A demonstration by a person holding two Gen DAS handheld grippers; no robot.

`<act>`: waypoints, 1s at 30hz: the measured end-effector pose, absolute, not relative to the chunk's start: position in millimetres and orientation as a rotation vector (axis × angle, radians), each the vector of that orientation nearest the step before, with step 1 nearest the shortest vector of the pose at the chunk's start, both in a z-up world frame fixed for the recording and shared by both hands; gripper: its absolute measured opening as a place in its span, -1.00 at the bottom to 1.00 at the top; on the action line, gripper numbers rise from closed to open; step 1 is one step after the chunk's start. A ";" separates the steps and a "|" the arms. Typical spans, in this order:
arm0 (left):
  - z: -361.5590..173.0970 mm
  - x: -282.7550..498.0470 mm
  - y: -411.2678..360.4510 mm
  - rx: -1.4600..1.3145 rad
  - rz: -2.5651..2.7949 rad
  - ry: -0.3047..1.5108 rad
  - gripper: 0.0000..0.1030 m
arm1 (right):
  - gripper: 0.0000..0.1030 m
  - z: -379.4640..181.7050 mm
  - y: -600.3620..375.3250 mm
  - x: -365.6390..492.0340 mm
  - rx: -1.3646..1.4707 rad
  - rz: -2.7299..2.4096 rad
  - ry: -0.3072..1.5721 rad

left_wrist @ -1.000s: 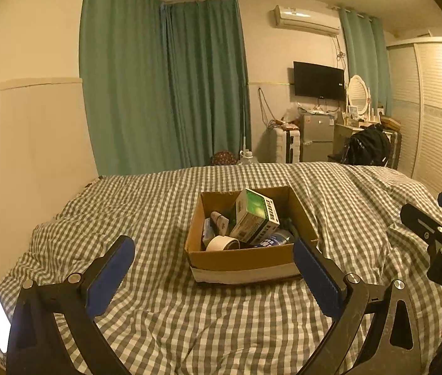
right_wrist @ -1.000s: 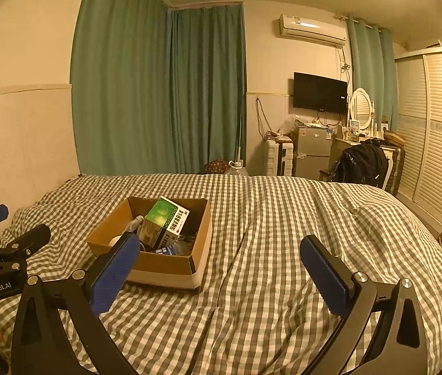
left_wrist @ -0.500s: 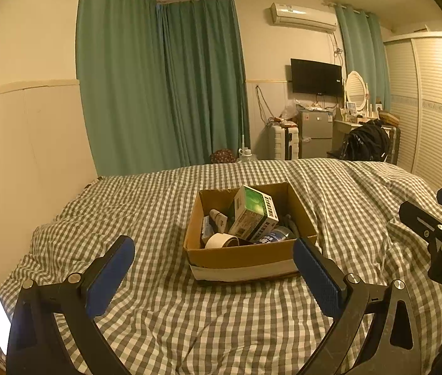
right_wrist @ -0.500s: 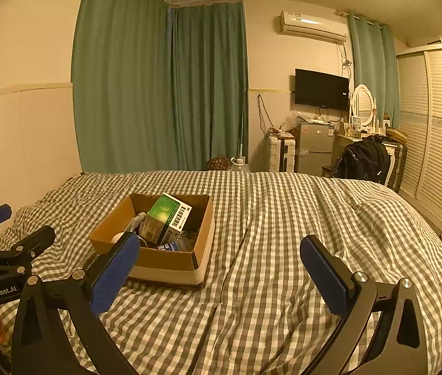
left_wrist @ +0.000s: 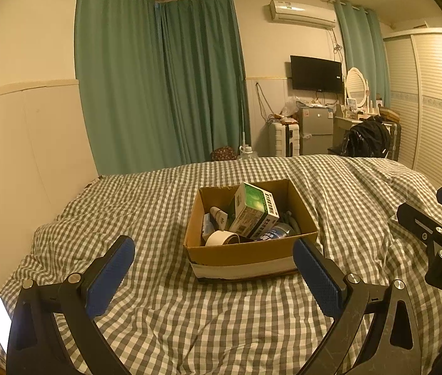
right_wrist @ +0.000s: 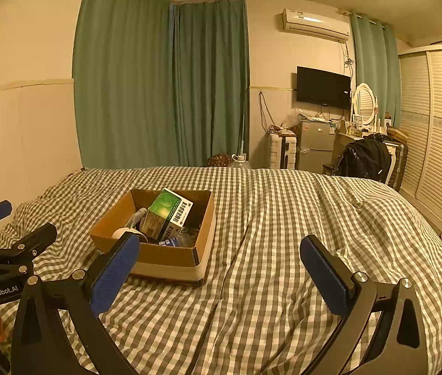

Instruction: Organize objects

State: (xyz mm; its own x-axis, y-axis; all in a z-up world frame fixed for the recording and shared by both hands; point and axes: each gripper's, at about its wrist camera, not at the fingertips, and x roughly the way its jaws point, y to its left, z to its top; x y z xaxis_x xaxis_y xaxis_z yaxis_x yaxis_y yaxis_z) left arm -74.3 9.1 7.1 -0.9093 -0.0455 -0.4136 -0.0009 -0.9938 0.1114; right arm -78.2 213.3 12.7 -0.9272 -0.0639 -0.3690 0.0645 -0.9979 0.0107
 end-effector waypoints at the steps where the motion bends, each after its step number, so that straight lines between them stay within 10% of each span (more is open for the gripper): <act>1: 7.0 -74.4 8.5 0.664 -3.044 -0.166 1.00 | 0.99 12.4 213.2 -78.4 0.579 -3.022 0.002; 30: 4.6 -74.2 5.2 0.663 -3.031 -0.119 1.00 | 0.99 10.6 213.8 -78.8 0.594 -3.017 0.000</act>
State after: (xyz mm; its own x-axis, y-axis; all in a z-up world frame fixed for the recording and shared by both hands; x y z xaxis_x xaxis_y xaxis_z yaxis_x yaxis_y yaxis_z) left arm -74.2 5.2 4.6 -0.9080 -0.0525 -0.4156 0.0198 -0.9964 0.0827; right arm -78.8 213.8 10.6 -0.9231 -0.0656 -0.3789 0.0656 -0.9978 0.0129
